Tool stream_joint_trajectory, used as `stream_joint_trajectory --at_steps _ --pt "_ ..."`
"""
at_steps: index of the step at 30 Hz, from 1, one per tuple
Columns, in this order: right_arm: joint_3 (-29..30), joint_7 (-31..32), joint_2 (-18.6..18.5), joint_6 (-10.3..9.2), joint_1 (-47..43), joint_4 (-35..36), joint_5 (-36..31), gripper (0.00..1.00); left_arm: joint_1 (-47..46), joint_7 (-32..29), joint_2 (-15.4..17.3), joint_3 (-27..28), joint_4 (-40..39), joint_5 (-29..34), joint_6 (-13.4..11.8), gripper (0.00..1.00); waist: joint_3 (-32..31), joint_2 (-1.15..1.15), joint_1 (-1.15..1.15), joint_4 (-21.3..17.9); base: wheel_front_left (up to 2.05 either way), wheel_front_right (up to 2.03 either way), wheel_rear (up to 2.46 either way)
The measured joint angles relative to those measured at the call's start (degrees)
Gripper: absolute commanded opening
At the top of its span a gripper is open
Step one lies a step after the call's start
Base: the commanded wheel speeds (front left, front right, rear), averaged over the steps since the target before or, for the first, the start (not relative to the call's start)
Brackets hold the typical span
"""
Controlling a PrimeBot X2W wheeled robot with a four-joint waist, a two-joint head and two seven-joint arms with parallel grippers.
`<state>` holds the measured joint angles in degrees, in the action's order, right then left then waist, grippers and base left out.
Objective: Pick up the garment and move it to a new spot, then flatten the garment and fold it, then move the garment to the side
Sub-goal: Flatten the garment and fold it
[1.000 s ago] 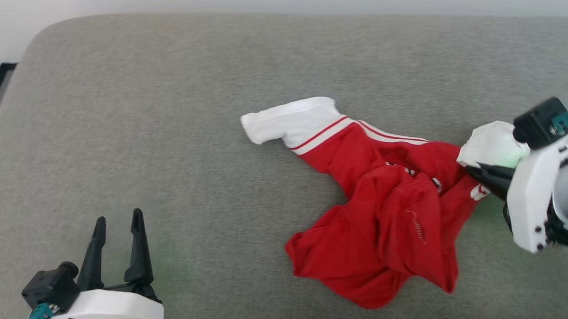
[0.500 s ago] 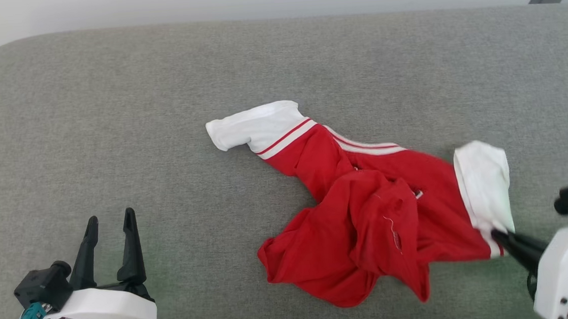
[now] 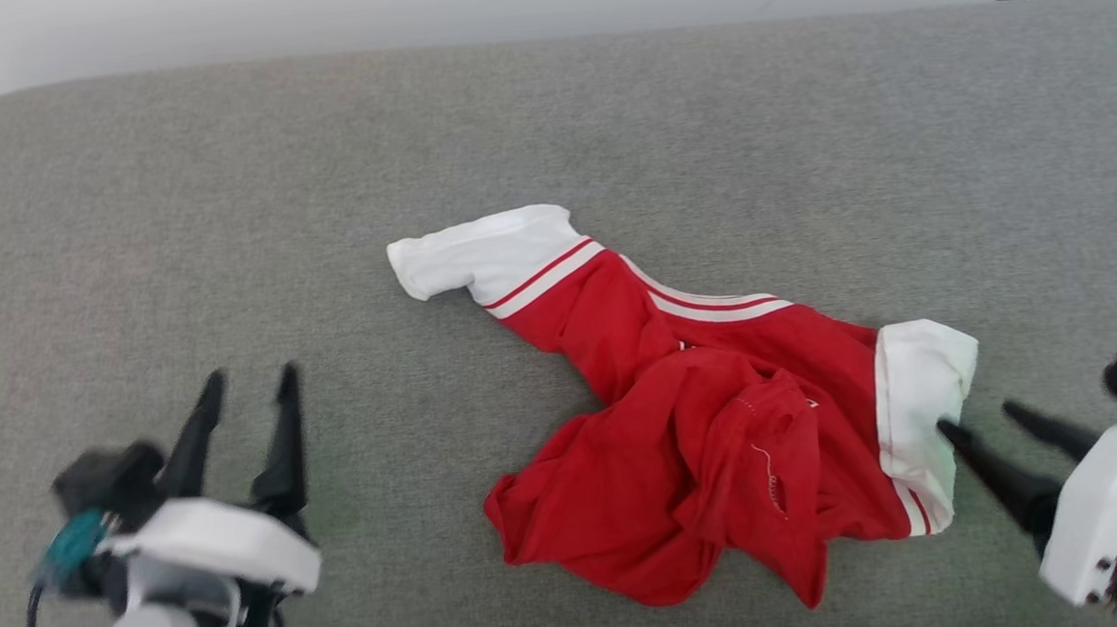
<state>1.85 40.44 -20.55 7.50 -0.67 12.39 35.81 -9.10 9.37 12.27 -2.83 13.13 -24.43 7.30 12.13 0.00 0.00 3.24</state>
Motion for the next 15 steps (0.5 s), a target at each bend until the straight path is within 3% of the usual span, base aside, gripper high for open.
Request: stream_joint_trajectory --at_steps 10,15 --pt "1.8 -9.2 0.2 0.0 5.8 1.4 -4.5 1.0 -12.8 -19.1 9.3 -14.7 -4.8 -11.8 0.0 1.0 -1.3 0.0 0.0 -2.9 0.0 0.0 0.0" --pt "0.8 -17.2 1.2 0.0 10.3 -2.3 -8.3 1.0 -21.8 -28.3 11.6 -20.6 -3.9 -15.9 0.0 1.0 -1.2 0.0 0.0 -4.8 0.0 0.0 0.0"
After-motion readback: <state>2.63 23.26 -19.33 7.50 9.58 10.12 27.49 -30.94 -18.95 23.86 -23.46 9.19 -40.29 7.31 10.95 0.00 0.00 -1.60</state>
